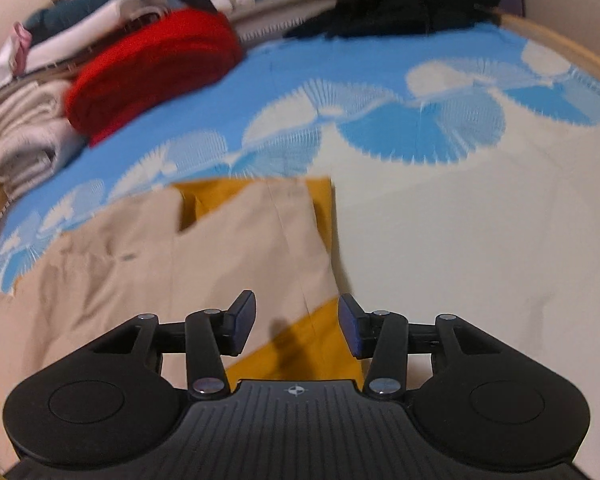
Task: Fold large clothes
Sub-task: 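Grasp the folded jacket edge with the right tool while the left tool grasps beside it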
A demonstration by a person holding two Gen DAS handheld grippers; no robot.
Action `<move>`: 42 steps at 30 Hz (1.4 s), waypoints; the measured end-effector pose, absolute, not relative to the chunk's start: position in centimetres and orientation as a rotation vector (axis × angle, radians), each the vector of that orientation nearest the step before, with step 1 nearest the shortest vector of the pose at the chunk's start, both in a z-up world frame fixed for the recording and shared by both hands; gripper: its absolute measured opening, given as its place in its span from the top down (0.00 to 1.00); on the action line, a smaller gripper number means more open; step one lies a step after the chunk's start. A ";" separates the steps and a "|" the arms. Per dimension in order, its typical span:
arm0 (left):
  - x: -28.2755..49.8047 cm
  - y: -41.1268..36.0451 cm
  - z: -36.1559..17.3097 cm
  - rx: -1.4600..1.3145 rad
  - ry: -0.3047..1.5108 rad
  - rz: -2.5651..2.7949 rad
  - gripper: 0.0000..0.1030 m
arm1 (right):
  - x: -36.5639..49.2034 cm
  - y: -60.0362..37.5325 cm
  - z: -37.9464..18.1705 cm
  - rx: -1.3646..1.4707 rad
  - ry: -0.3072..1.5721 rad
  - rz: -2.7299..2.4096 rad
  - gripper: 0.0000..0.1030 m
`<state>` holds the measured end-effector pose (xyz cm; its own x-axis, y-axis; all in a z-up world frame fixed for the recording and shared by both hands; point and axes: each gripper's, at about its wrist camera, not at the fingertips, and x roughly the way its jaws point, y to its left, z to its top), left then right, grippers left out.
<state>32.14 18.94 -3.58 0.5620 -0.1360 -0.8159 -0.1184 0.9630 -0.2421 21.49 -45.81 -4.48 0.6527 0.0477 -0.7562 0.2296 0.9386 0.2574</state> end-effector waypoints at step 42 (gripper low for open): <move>31.2 16.0 1.8 -0.061 0.686 -0.031 1.00 | 18.8 -44.5 1.6 0.202 0.580 -0.075 0.98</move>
